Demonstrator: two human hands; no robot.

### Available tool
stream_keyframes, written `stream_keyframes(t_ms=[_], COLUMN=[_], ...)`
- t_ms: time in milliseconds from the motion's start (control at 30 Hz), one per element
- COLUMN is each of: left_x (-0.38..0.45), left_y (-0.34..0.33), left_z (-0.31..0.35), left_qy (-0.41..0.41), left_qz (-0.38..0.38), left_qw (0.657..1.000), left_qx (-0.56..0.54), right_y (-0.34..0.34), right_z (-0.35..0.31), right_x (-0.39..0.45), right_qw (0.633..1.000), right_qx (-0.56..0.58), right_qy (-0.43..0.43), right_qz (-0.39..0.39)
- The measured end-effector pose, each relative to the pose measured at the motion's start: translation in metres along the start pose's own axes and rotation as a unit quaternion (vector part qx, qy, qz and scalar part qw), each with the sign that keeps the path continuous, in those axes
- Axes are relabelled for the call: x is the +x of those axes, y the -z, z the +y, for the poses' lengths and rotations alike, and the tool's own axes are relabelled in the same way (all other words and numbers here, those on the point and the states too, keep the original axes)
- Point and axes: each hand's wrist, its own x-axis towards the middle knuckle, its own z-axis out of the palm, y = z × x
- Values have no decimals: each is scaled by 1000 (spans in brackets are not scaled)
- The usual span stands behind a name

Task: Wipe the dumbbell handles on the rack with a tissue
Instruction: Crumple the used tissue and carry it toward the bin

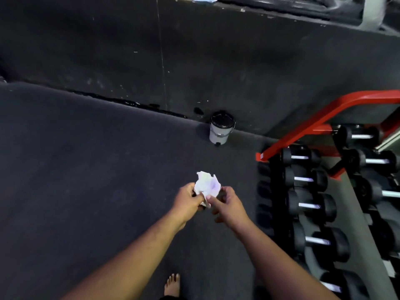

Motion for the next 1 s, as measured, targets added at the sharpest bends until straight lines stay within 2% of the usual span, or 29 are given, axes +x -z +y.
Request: stream_keyframes(t_ms=[100, 267, 400, 567, 700, 867, 1000], left_x=[41, 109, 168, 243, 305, 374, 446], left_y=[13, 21, 19, -13, -25, -8, 9], left_z=[20, 50, 69, 100, 121, 140, 147], left_qy=[-25, -31, -55, -62, -41, -17, 6], left_qz=[-21, -2, -28, -37, -11, 31, 36], left_qw=[999, 999, 991, 989, 994, 999, 998], left_qx=[16, 30, 119, 127, 97, 37, 52], right_y=[-3, 9, 25, 43, 63, 80, 69], right_z=[-18, -35, -40, -73, -87, -104, -111], right_x=[39, 100, 156, 236, 308, 387, 459], right_qw=[999, 997, 991, 997, 995, 998, 999], right_qx=[-9, 53, 112, 81, 94, 56, 6], right_qy=[3, -39, -13, -7, -2, -21, -23], right_qz=[34, 51, 72, -4, -16, -9, -38])
